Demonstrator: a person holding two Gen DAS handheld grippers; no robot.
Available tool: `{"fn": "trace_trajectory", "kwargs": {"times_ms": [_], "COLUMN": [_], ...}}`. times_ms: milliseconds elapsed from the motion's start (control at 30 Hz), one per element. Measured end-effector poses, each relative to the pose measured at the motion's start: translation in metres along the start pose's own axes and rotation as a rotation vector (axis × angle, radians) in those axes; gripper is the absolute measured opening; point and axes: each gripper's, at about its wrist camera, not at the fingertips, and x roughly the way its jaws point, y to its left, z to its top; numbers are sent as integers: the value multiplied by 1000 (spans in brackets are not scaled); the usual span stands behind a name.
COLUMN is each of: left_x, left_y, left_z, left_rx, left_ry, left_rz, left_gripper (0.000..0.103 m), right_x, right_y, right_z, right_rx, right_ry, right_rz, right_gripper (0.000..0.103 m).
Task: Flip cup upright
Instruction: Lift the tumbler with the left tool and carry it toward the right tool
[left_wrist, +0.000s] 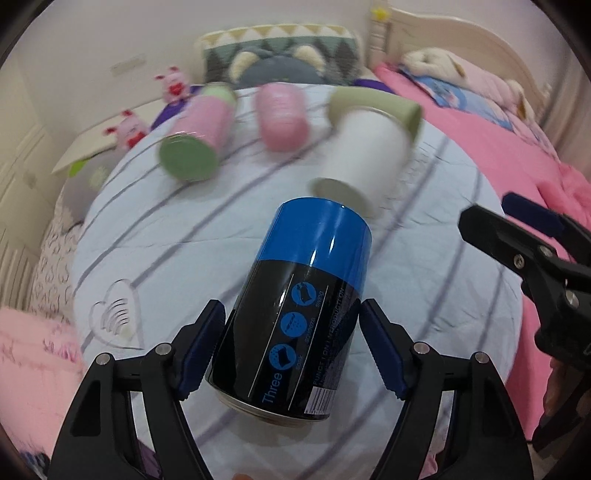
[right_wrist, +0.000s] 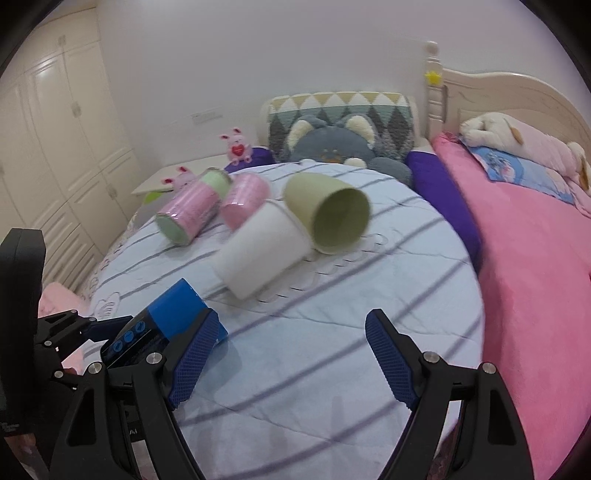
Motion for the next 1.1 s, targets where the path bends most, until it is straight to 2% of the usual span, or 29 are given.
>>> {"fn": "trace_trajectory", "kwargs": {"times_ms": [200,367,600,700,733,800,933,1100], "left_x": [8,16,20,15,12,8,-3,-24], "left_y": [31,39,42,43,43,45,51,52], "left_z": [12,26,27,25,24,20,13,1], "left_rx": [-107,-134,-152,-150,-149,-152,-164,-128], "left_ry": [-30,-47,-45,-55,-59,-64,-73,-123], "left_rz": [-1,-8,-3,3,6,19,-6,20], "left_gripper": [75,74,74,78,83,86,93,93], "right_x": [16,25,33,32,31,28,18,5], "right_y": [19,28,31,32,33,35,41,54], "right_z": [9,14,19,20,20,22,25,27], "right_rx": [-19,-30,-27,-27,-27,-29,-29,-31], "right_ry": [14,30,51,50,49,44,23,3], "right_rz": [5,-1,-20,-26,-28,-28,-26,-6], "right_gripper": [83,83,83,83,83,83,83,83]}}
